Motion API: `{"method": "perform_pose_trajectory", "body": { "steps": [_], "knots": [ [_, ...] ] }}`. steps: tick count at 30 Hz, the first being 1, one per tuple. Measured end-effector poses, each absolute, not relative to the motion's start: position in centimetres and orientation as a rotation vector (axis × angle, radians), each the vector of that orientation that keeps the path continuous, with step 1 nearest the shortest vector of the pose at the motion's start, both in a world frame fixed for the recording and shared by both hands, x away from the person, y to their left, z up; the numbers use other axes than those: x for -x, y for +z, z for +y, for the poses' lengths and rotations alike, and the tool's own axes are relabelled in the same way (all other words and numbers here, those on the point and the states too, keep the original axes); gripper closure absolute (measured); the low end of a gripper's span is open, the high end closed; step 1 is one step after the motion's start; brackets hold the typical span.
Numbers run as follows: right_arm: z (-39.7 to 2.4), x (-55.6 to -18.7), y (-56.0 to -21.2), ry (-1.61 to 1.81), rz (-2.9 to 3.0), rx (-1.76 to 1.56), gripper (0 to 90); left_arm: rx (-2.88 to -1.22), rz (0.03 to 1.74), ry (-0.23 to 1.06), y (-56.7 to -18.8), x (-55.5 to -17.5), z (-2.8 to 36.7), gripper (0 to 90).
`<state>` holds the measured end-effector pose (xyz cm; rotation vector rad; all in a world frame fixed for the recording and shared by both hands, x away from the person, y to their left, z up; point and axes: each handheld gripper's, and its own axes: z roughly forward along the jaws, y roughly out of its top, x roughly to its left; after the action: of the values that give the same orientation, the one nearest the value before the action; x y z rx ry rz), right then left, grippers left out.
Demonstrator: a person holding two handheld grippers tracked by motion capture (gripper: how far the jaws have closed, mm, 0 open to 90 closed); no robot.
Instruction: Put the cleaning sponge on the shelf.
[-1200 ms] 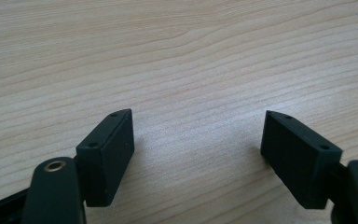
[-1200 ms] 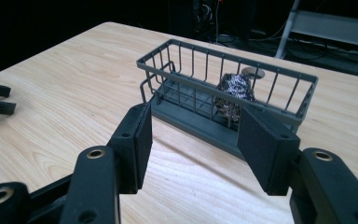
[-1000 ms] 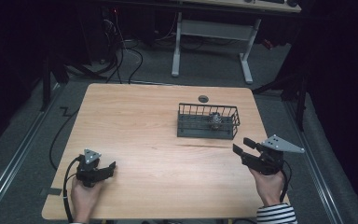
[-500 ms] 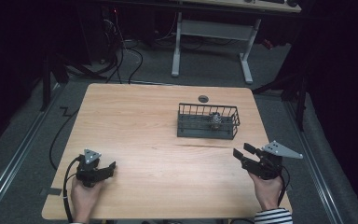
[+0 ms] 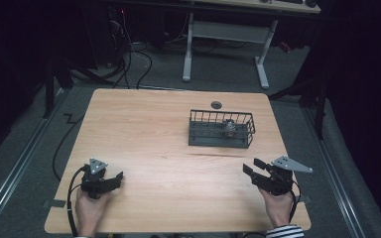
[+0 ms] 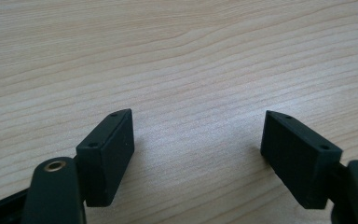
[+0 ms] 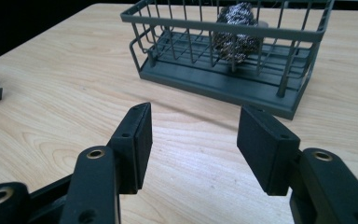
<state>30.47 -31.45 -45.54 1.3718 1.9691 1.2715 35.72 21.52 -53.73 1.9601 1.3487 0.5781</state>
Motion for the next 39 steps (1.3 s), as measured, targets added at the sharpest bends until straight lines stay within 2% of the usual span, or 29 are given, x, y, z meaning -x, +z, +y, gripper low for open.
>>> {"method": "perform_pose_trajectory", "body": {
  "steps": [39],
  "knots": [
    [-27.6,-31.5,-50.3,1.231,2.113,-1.359,45.3,-1.960,1.349,0.578,-53.7,-35.7,21.5,26.2]
  ]
}}
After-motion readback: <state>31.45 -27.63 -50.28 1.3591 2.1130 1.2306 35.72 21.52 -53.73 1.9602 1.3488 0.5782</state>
